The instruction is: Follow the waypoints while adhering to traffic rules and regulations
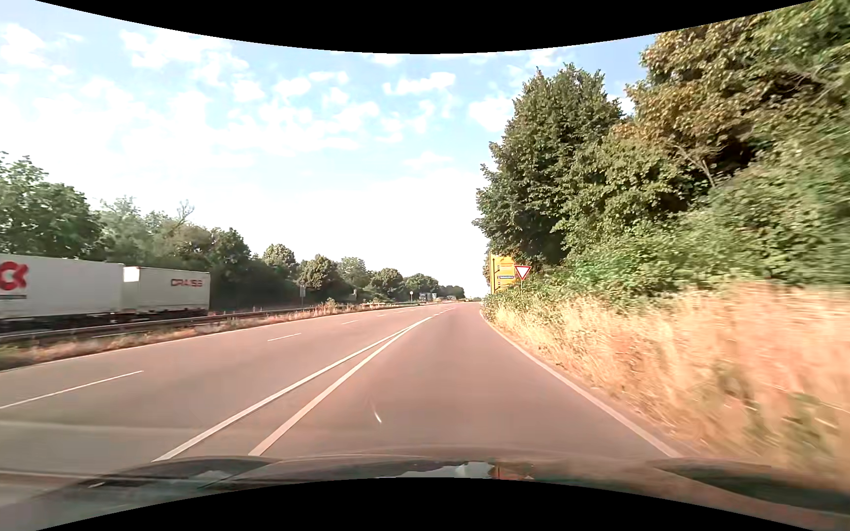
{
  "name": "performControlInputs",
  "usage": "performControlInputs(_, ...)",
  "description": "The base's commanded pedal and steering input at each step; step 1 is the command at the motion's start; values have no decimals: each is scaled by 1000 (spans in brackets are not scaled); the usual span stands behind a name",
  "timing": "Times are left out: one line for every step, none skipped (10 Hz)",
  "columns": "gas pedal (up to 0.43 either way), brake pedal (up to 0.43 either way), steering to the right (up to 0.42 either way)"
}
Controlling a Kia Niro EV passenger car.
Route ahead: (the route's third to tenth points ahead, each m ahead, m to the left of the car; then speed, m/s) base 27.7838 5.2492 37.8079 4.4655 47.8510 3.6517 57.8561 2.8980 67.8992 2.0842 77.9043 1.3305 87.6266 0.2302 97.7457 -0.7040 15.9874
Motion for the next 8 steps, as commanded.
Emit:
performControlInputs(260,0,6)
performControlInputs(260,0,6)
performControlInputs(260,0,6)
performControlInputs(260,0,7)
performControlInputs(260,0,7)
performControlInputs(260,0,7)
performControlInputs(260,0,7)
performControlInputs(260,0,7)
